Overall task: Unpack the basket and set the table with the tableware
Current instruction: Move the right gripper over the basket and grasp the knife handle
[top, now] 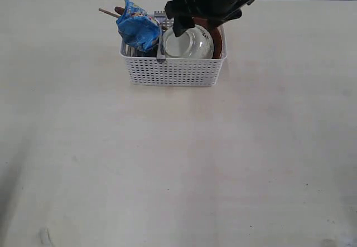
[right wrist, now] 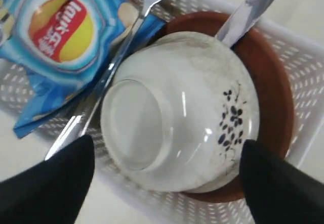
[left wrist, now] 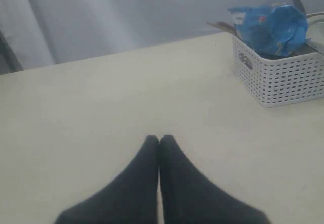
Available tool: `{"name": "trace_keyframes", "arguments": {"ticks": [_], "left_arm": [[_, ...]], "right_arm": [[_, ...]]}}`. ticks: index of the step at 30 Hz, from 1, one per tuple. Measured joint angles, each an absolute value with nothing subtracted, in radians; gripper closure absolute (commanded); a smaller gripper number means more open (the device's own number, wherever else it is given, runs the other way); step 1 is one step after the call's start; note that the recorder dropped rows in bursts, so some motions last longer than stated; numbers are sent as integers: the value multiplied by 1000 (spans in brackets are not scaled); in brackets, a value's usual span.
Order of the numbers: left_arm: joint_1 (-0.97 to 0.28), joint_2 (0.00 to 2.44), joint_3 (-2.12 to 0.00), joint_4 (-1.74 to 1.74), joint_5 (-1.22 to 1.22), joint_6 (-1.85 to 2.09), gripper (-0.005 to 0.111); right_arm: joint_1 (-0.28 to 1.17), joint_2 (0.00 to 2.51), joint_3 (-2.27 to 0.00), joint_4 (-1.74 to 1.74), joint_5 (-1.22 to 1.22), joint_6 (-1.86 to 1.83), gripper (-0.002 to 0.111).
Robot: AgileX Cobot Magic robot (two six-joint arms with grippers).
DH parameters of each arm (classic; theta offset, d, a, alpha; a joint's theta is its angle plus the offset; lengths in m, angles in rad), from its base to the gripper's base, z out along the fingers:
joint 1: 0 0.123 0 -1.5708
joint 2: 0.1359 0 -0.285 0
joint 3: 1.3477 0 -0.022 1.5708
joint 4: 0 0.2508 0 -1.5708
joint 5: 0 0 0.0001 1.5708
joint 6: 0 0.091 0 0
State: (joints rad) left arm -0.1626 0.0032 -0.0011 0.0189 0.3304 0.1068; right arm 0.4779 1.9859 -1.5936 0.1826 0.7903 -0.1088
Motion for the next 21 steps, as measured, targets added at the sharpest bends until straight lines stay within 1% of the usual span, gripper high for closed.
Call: {"name": "trace_keyframes", "arguments": {"ticks": [11, 12, 13, 16, 19, 20, 21], "left_arm": [[-163, 3, -1, 17, 330, 107, 107], [-163, 3, -1, 17, 330, 107, 107], [-163, 3, -1, 17, 330, 107, 107], [-163, 3, -1, 17, 330, 107, 107], [-163, 3, -1, 17, 330, 107, 107], [-163, 3, -1, 17, 330, 107, 107], [-163, 3, -1, 17, 330, 107, 107]], "right_arm": [[480, 2033, -1631, -55, 755, 56, 35], [480, 2033, -1632, -94, 743, 82, 36], [480, 2033, -1632, -136, 732, 114, 39], [480, 2033, -1632, -256, 723, 241, 51], [480, 2036, -1632, -291, 710, 286, 62], [480, 2038, -1632, -291, 702, 286, 68], [480, 2049, -1632, -291, 698, 286, 70]]}}
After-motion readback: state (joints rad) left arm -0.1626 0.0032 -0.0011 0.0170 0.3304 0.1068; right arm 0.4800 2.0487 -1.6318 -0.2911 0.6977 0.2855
